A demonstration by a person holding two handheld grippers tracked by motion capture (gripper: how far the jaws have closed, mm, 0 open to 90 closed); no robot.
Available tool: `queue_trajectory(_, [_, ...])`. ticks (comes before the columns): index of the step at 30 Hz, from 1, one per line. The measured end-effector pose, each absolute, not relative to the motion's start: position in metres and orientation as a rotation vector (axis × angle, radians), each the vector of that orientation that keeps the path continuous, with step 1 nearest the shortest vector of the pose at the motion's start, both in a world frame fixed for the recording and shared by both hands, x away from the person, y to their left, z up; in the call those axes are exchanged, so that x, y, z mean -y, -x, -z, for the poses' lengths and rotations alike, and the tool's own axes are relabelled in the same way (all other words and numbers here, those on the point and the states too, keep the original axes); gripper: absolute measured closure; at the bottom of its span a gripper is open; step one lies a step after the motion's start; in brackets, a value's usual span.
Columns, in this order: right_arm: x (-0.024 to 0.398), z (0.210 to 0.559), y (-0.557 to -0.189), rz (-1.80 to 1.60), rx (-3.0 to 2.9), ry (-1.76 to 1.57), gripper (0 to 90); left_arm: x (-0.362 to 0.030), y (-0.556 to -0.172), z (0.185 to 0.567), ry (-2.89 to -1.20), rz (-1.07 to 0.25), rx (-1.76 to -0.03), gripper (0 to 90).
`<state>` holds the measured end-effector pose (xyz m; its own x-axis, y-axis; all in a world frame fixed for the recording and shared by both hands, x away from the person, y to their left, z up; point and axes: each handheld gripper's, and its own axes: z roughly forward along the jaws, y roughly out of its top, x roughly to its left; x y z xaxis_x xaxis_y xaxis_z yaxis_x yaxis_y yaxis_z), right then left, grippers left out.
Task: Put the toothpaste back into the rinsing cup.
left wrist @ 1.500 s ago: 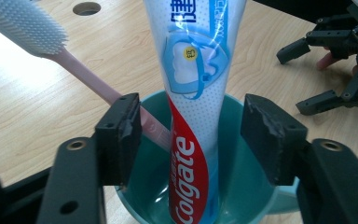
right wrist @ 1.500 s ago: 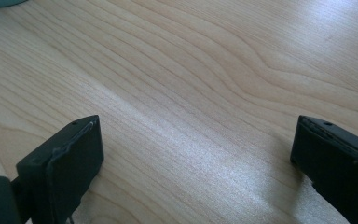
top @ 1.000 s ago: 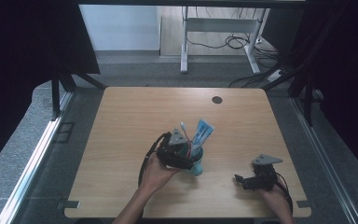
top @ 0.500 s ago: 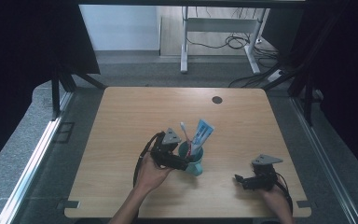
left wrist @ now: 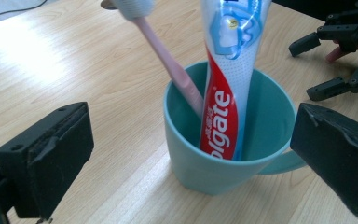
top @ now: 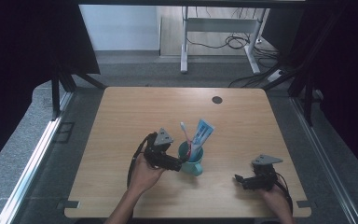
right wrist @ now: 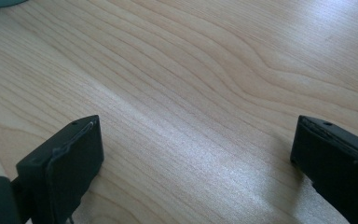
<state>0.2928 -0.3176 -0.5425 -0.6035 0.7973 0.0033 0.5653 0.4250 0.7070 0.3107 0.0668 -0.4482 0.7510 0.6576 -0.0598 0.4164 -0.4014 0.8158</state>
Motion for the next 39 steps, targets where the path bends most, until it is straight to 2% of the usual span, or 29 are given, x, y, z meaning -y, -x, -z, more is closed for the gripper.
queue_trajectory(26, [0.318, 0.543, -0.293, -0.975, -2.352, -1.170, 1.7, -0.117, -0.304, 0.452, -2.055, -0.416, -0.888, 0.0])
queue_trajectory(39, [0.318, 0.543, -0.293, -0.976, -2.353, -1.169, 1.7, -0.149, -0.298, 0.467, -2.042, -0.433, -0.974, 0.0])
